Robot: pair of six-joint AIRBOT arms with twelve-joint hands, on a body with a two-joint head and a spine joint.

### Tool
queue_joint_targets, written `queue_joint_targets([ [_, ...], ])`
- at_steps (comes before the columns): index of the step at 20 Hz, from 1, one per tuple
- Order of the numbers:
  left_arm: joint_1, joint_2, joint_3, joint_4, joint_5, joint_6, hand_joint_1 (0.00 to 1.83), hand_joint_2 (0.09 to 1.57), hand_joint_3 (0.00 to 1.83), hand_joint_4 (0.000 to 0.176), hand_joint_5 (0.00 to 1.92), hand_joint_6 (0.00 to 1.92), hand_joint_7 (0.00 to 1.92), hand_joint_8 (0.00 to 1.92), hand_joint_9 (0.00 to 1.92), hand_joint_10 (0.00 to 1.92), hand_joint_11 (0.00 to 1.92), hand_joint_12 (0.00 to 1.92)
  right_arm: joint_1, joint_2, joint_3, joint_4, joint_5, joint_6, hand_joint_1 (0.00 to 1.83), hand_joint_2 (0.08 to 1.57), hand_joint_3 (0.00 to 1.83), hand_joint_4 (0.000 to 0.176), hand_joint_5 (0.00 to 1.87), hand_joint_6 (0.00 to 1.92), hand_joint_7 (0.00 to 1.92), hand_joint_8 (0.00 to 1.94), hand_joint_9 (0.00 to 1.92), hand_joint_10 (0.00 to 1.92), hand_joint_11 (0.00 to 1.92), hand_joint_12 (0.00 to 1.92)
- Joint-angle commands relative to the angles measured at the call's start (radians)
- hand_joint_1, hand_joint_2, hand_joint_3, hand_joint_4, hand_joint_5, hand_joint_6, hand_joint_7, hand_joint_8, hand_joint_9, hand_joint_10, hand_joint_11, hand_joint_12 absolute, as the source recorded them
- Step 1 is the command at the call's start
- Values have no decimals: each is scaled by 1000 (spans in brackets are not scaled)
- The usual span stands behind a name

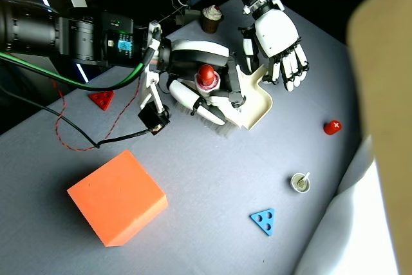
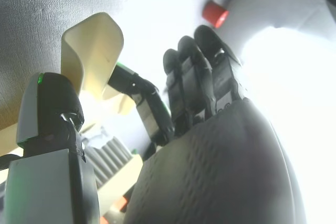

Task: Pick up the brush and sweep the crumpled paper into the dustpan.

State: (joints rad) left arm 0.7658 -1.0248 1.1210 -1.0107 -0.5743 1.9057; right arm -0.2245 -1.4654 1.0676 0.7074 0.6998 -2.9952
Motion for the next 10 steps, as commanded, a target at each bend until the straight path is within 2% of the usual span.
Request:
queue_joint_targets([
  [1, -3, 5, 7, 32, -83, 4, 1043, 1147, 0, 47, 915, 1085, 350, 0, 293, 0, 0, 717, 15, 1, -4, -88, 115, -7, 1495, 1173, 0, 106, 895, 1921, 980, 1941, 1223, 1921, 1306, 1921],
  [3, -3, 4, 6, 32, -84, 4, 1046, 1144, 0, 44, 922, 1073, 351, 1, 293, 0, 0, 739, 17, -12, -4, -89, 140, 10, 1490, 1176, 0, 101, 899, 1921, 1007, 1941, 1245, 1921, 1310, 1921],
  [4, -4, 4, 7, 32, -85, 4, 1051, 1145, 0, 29, 918, 1080, 355, 1, 301, 3, 0, 732, 17, -16, -3, -89, 154, 20, 1485, 1182, 1, 45, 884, 1921, 1003, 1941, 1243, 1921, 1309, 1921],
  [5, -6, 4, 7, 32, -87, 4, 1041, 1150, 2, 43, 906, 1098, 349, 1, 299, 1, 0, 719, 17, -17, -4, -90, 171, 36, 1487, 1187, 3, 34, 880, 1921, 1001, 1941, 1242, 1921, 1308, 1921],
  [7, -9, 4, 6, 32, -86, 7, 1038, 1152, 2, 48, 901, 1105, 356, 5, 300, 1, 0, 715, 15, -17, -5, -114, 206, 86, 1484, 1185, 2, 32, 879, 1921, 999, 1941, 1241, 1921, 1308, 1921],
  [8, -11, 4, 6, 32, -86, 8, 1031, 1154, 1, 61, 900, 1108, 350, 0, 294, 0, 0, 740, 13, -17, -5, -148, 231, 132, 1487, 1194, 3, 34, 895, 1921, 1005, 1941, 1244, 1921, 1308, 1921],
  [10, -13, 2, 4, 29, -86, 12, 1028, 1155, 1, 65, 897, 1114, 356, 3, 298, 2, 0, 728, 12, -11, -13, -164, 253, 147, 1488, 1180, 0, 35, 916, 1921, 1017, 1941, 1258, 1921, 1325, 1921],
])
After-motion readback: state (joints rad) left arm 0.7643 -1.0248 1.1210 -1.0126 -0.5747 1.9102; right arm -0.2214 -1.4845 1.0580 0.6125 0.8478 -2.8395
